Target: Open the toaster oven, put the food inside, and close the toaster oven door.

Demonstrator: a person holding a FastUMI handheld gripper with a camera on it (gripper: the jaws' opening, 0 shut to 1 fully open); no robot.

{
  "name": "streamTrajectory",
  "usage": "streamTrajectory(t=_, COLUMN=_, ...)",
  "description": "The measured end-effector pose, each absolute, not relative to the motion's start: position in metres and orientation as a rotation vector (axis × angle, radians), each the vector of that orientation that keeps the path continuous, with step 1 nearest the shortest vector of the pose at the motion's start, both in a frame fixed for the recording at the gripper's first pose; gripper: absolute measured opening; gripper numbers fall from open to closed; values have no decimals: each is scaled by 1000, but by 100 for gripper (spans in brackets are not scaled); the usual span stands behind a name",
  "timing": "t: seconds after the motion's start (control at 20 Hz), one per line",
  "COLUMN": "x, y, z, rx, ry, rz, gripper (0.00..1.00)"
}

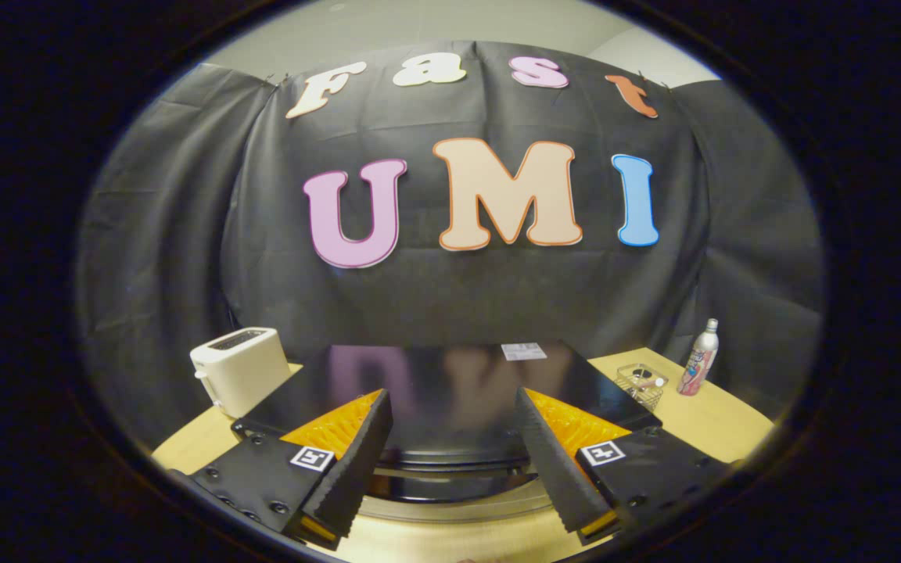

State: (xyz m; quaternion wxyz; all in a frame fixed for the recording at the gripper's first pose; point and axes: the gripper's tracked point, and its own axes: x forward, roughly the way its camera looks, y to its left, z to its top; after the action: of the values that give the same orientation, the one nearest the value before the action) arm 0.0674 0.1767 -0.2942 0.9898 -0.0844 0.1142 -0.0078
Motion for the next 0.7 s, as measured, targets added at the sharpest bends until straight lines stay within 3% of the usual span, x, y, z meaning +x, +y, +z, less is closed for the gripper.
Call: streamTrajectory(t=0.7, x=61, y=176, z=-300, rx=-116, ry=132, rz=-20, gripper=98)
